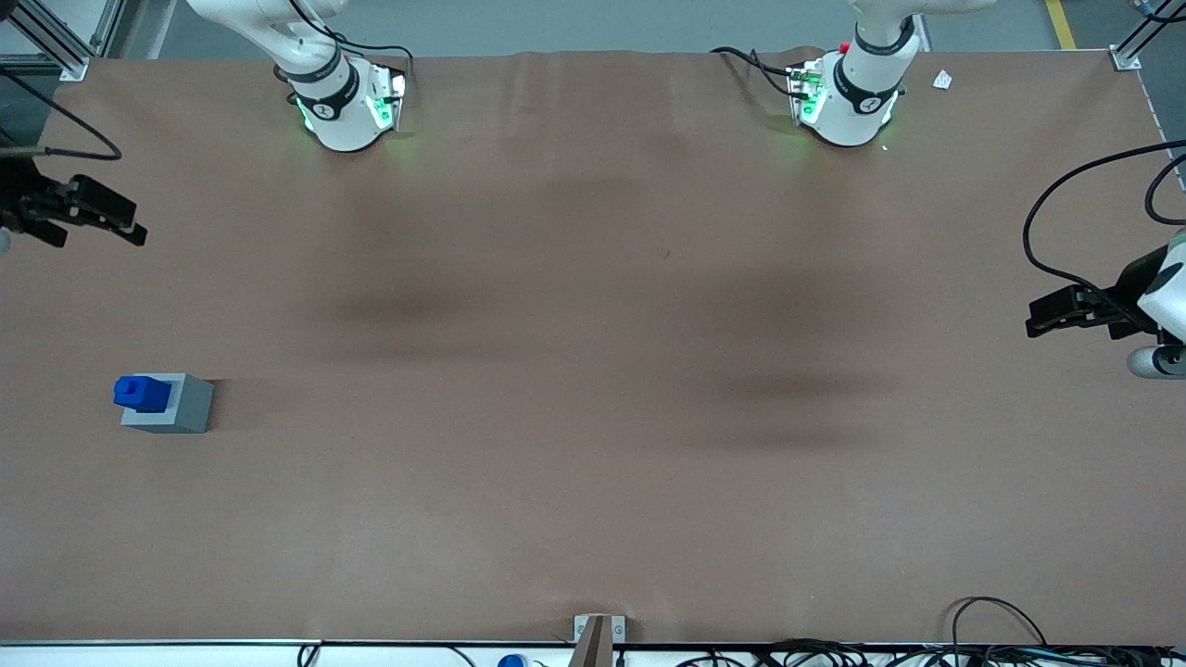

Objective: Insert blue part into gray base with right arm

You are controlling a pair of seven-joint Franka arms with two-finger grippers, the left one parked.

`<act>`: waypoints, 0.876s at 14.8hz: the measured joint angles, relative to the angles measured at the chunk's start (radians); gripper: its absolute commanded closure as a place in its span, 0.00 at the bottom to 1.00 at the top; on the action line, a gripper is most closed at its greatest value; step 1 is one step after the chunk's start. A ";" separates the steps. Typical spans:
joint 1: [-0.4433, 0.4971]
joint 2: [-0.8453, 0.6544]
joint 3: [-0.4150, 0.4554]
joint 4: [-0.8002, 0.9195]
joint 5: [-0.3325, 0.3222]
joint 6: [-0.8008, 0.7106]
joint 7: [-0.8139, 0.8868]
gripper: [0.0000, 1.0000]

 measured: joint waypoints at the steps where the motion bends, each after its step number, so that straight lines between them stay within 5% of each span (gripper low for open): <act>1: 0.000 -0.031 0.000 -0.032 0.000 0.002 0.000 0.00; 13: 0.002 -0.101 0.011 -0.108 -0.002 0.020 0.000 0.00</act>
